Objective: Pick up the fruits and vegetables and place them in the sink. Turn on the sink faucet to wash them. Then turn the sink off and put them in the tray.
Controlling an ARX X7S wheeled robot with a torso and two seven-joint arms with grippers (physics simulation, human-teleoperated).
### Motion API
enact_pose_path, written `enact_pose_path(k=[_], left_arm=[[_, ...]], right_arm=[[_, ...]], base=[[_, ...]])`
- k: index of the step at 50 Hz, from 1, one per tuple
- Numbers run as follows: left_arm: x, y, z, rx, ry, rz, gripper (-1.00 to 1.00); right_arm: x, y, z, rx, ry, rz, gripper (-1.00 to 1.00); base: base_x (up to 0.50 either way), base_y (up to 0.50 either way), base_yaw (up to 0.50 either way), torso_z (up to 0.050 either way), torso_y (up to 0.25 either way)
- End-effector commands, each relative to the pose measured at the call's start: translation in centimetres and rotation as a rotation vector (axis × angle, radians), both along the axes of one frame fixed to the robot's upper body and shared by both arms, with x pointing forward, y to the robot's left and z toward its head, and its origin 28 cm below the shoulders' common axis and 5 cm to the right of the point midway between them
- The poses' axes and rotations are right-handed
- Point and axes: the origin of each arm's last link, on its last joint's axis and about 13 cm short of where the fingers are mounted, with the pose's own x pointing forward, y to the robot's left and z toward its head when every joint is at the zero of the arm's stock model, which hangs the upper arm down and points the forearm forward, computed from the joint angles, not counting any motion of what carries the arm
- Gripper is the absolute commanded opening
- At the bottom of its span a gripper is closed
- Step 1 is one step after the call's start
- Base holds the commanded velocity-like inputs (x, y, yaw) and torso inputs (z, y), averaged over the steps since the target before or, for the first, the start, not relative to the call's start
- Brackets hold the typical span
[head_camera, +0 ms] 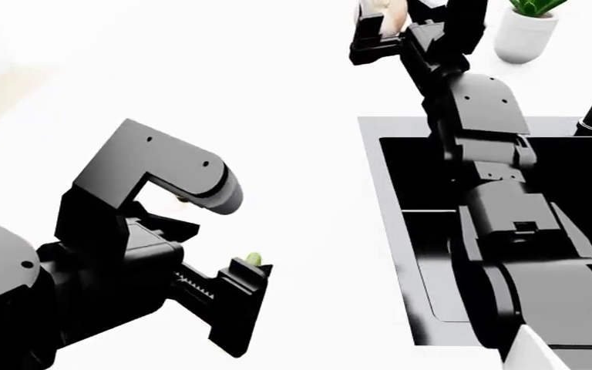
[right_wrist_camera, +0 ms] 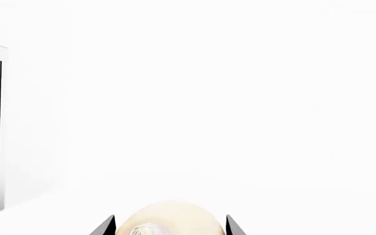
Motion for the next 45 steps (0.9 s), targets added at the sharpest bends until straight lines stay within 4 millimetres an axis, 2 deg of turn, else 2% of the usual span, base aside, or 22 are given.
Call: enact_pose_path(k=[1,15,22,35,45], left_arm=[[1.0,0.4,-2.0,-0.034,0.024,0.026,1.00],[1.7,1.0,-5.2,-0.033,0.069,0.042,1.00],[1.8,0.4,-6.8,-0.055,0.102,0.008,1.00],[1.8,0.2,-8.1,-0.076,0.091,-0.019,1.00],[2.5,0.8,-9.4,-0.085,0.110,0.005,1.00]], right_arm=[[0.0,0.5,0.0,-0.042,-0.004,0.007,-1.00],[0.0,1.2,-0.3,-0.078,0.005,0.028,-1.00],[-0.3,1.2,-0.3,-0.084,0.003,0.024,-1.00],[-0.7,1.0,-0.5,-0.087,0.014,0.019,-1.00],[-1.2,0.9,-0.4,-0.095,0.016,0.009,-1.00]], base=[[0.00,0.00,0.00,0.000,0.000],[0.00,0.00,0.00,0.000,0.000],[0.00,0.00,0.00,0.000,0.000],[0.00,0.00,0.00,0.000,0.000],[0.00,0.00,0.00,0.000,0.000]])
